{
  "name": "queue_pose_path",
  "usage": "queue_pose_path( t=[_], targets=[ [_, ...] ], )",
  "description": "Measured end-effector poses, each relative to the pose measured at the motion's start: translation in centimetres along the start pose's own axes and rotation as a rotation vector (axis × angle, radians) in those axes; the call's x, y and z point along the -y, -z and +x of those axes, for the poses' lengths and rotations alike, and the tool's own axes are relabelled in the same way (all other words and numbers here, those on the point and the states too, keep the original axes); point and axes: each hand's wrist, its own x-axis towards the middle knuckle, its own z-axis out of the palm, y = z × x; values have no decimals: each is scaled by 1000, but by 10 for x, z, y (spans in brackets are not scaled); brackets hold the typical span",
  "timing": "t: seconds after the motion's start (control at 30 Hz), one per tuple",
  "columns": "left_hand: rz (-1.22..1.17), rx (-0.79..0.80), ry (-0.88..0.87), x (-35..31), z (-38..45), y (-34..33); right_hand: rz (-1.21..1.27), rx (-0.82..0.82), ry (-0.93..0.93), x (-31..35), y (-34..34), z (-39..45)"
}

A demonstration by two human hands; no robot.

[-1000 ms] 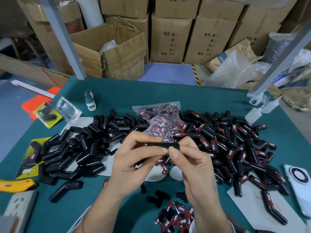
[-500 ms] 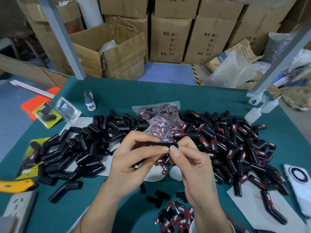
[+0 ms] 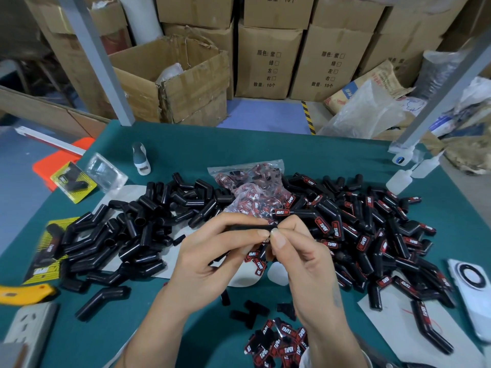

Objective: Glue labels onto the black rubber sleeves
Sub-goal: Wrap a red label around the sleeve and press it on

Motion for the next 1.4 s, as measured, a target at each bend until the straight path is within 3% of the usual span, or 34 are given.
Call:
queue_pose_path(
  t=[0.27,0.53,1.1,1.4],
  targets=[
    [-5,-24,7,0,1,1,60,-8,-42,-6,1,-1],
    [-19,-4,7,-3,1,5,27,57,39,0,2,-1],
    [-28,4,59,-5,-1,9,-71,-38,114,1,-6,-5],
    [-72,-207,-7,-11,0,-7,-67,-55,112,9,-5,-7]
  ],
)
